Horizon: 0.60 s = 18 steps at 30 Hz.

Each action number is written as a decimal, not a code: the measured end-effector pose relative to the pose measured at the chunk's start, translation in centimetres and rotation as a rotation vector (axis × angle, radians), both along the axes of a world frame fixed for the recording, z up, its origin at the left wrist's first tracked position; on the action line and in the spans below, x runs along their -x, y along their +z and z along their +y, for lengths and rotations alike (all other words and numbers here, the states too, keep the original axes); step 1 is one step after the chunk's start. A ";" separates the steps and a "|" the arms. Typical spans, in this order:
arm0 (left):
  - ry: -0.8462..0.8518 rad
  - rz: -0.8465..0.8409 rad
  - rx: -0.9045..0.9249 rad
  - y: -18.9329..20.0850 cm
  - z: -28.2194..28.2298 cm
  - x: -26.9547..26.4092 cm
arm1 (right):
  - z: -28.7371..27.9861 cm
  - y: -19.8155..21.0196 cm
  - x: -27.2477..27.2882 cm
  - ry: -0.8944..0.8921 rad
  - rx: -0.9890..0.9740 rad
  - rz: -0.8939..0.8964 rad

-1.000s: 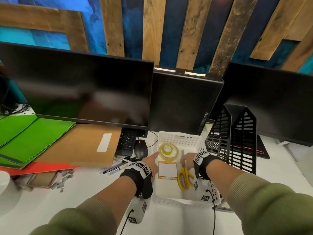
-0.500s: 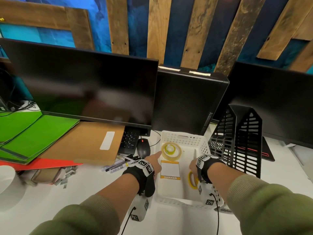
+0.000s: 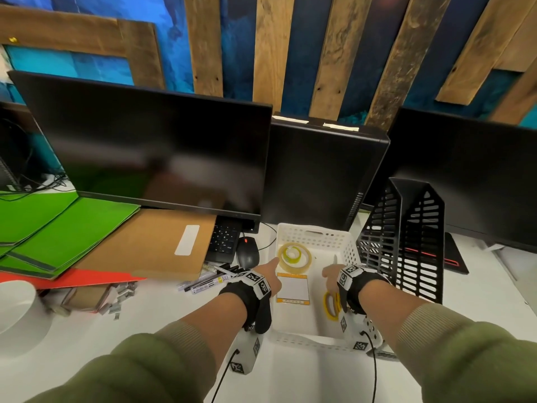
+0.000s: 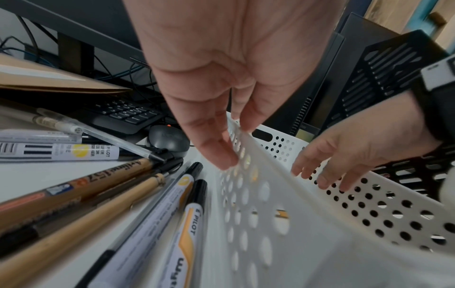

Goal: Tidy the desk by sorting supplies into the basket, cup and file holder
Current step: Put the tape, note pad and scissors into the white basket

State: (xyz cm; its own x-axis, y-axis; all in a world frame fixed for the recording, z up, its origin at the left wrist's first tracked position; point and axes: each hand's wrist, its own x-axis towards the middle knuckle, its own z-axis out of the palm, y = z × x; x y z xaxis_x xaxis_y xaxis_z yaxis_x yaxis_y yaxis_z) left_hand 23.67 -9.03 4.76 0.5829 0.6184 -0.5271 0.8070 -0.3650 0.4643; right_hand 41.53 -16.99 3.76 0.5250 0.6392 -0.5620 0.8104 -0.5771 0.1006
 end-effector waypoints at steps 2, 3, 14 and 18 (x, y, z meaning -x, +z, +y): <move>-0.018 -0.022 0.022 0.2 -0.1 0.1 | 0.4 -0.9 -0.3 0.047 -0.022 0.035; -0.036 -0.007 0.016 0.5 -0.2 0.2 | 0.6 -0.8 0.0 0.052 -0.030 0.036; 0.050 -0.159 -0.236 -0.2 -0.1 3.6 | 1.0 3.3 6.8 -0.024 -0.494 0.115; 0.078 -0.164 -0.279 -0.4 0.3 6.3 | 1.0 3.6 8.9 0.003 -0.619 0.157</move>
State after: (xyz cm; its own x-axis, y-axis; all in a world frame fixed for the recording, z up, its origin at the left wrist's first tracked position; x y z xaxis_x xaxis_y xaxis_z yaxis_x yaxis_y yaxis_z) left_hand 17.34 -8.74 4.36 0.5913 0.7716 -0.2345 0.7602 -0.4362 0.4814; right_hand 32.62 -15.97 7.37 0.4645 0.8713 -0.1585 0.7899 -0.4885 -0.3706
